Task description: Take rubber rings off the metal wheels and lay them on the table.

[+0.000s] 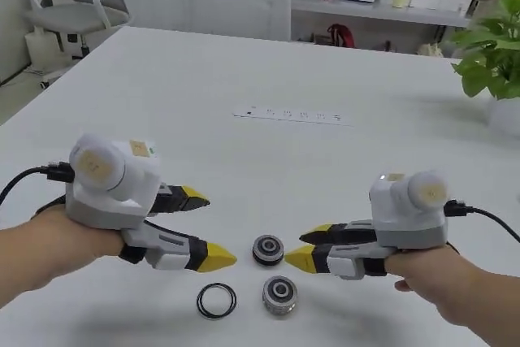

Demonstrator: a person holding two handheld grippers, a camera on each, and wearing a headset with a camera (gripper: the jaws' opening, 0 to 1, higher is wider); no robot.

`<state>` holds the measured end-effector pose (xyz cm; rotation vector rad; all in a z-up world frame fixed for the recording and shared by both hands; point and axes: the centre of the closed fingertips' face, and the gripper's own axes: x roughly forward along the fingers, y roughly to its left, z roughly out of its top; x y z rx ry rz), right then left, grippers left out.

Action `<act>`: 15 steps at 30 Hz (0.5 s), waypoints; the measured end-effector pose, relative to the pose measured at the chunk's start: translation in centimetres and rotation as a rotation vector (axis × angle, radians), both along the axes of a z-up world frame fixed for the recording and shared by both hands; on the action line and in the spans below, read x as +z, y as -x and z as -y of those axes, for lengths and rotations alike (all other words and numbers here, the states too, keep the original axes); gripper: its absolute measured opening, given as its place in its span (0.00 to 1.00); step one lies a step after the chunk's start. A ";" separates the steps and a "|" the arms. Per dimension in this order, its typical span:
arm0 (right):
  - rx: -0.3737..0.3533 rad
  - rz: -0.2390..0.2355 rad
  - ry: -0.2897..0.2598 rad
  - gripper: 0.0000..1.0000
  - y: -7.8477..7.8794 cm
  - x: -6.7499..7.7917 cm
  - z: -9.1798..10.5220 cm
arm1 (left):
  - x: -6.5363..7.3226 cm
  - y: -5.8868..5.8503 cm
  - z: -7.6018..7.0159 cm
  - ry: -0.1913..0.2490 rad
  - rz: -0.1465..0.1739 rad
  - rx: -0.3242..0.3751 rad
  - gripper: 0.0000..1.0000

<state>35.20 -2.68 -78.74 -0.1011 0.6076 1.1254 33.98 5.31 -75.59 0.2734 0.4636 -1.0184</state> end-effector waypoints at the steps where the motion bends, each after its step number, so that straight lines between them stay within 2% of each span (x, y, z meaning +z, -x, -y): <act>1: 0.002 0.000 0.003 0.29 0.0 -0.1 0.0 | -0.1 -0.1 0.1 -0.002 -0.001 -0.001 0.61; 15: 0.008 -0.001 0.019 0.30 -0.2 -0.6 0.1 | -0.8 -1.0 0.6 -0.009 -0.002 -0.010 0.59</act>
